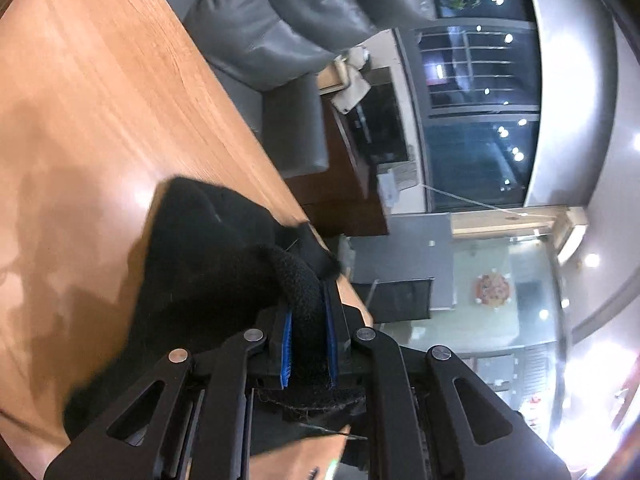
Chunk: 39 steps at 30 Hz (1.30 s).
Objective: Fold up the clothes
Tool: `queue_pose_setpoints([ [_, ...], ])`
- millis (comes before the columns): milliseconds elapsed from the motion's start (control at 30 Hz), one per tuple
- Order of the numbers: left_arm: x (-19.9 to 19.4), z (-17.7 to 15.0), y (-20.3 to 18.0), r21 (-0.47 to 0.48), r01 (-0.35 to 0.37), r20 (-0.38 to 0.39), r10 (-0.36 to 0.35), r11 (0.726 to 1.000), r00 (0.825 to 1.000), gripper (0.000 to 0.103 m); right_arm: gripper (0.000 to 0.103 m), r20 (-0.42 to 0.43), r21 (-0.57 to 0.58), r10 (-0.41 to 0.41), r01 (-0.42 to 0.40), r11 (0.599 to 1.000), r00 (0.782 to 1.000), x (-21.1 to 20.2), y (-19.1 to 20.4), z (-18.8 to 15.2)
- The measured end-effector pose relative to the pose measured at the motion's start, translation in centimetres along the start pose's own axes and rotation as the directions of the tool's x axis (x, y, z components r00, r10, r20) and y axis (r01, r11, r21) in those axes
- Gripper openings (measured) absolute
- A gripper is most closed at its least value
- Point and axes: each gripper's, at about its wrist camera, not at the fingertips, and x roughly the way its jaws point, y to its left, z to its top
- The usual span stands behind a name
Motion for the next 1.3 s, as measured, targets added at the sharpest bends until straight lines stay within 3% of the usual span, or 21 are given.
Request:
queue_pose_setpoints([
  [200, 4.3, 3.6, 3.6, -0.018, -0.029, -0.027, 0.029, 0.999, 0.999, 0.013, 0.009, -0.041, -0.004, -0.057, 0.056, 0.998, 0.998, 4.6, -3.9, 1.1],
  [300, 5.4, 4.6, 4.7, -0.033, -0.041, -0.048, 0.039, 0.999, 0.998, 0.016, 0.018, -0.080, 0.030, -0.084, 0.087, 0.996, 0.993, 5.9, -5.7, 1.1],
  [367, 5.1, 4.8, 3.9, 0.003, -0.065, -0.053, 0.065, 0.998, 0.996, 0.027, 0.026, -0.091, 0.009, -0.085, 0.086, 0.996, 0.992, 5.7, -5.6, 1.1],
  [400, 4.8, 4.8, 3.2, 0.035, -0.080, -0.050, 0.082, 0.996, 0.995, 0.033, 0.042, -0.060, -0.003, -0.086, 0.086, 0.996, 0.994, 4.7, -5.1, 1.3],
  [433, 4.4, 4.9, 2.3, 0.068, -0.097, -0.040, 0.100, 0.993, 0.994, 0.048, 0.068, -0.029, -0.015, -0.088, 0.087, 0.996, 0.996, 3.7, -4.7, 1.5],
  [467, 3.3, 5.0, 1.1, 0.110, -0.116, -0.009, 0.117, 0.987, 0.993, 0.064, 0.080, 0.004, -0.025, -0.089, 0.089, 0.996, 0.996, 2.7, -4.3, 1.7],
  [500, 2.2, 5.0, 0.0, 0.145, -0.120, 0.017, 0.119, 0.982, 0.993, 0.069, 0.094, 0.049, -0.021, -0.096, 0.097, 0.995, 0.994, 1.3, -4.2, 2.0],
  [567, -0.2, 5.1, -2.3, 0.220, -0.125, 0.072, 0.111, 0.968, 0.991, 0.076, 0.095, 0.140, -0.014, -0.101, 0.104, 0.994, 0.985, -2.1, -3.8, 2.7],
  [633, -2.1, 4.7, -4.8, 0.319, -0.163, 0.126, 0.129, 0.934, 0.984, 0.086, 0.095, 0.164, -0.098, -0.100, 0.118, 0.988, 0.981, -4.2, -2.0, 2.8],
  [700, -1.7, 3.5, -6.5, 0.440, -0.222, 0.118, 0.189, 0.870, 0.975, 0.088, 0.095, 0.080, -0.286, -0.094, 0.114, 0.952, 0.992, -3.5, 1.1, 1.2],
  [767, 0.4, 1.4, -6.9, 0.561, -0.224, 0.029, 0.251, 0.797, 0.968, 0.088, 0.095, -0.065, -0.421, -0.093, 0.057, 0.905, 0.994, -0.7, 3.4, -1.8],
  [833, 4.4, -1.1, -6.2, 0.668, -0.222, -0.078, 0.363, 0.711, 0.928, 0.088, 0.095, -0.172, -0.478, -0.128, 0.031, 0.878, 0.977, 2.5, 4.0, -4.7],
  [867, 6.4, -2.2, -5.3, 0.702, -0.224, -0.119, 0.421, 0.676, 0.899, 0.084, 0.094, -0.216, -0.504, -0.160, 0.030, 0.863, 0.963, 4.2, 4.1, -6.3],
  [933, 10.0, -3.8, -2.8, 0.738, -0.229, -0.189, 0.522, 0.634, 0.832, 0.073, 0.091, -0.286, -0.541, -0.282, 0.088, 0.836, 0.916, 7.8, 3.2, -9.2],
  [1000, 10.7, -4.7, -1.7, 0.763, -0.238, -0.156, 0.530, 0.600, 0.834, 0.074, 0.092, -0.292, -0.556, -0.327, 0.118, 0.822, 0.899, 8.7, 2.6, -11.0],
  [1033, 10.3, -4.8, -1.6, 0.763, -0.239, -0.143, 0.518, 0.600, 0.844, 0.074, 0.092, -0.284, -0.547, -0.327, 0.128, 0.828, 0.902, 8.3, 2.5, -11.5],
  [1100, 9.3, -5.1, -0.9, 0.739, -0.252, -0.144, 0.512, 0.625, 0.847, 0.074, 0.092, -0.290, -0.533, -0.329, 0.134, 0.836, 0.898, 7.3, 2.4, -12.8],
  [1200, 7.6, -7.5, 0.3, 0.751, -0.255, -0.166, 0.548, 0.610, 0.820, 0.074, 0.093, -0.328, -0.546, -0.340, 0.117, 0.830, 0.882, 5.8, 2.9, -15.2],
  [1300, 5.6, -10.3, 1.0, 0.732, -0.243, -0.222, 0.561, 0.636, 0.797, 0.074, 0.093, -0.398, -0.510, -0.310, 0.072, 0.857, 0.863, 3.6, 3.3, -16.6],
])
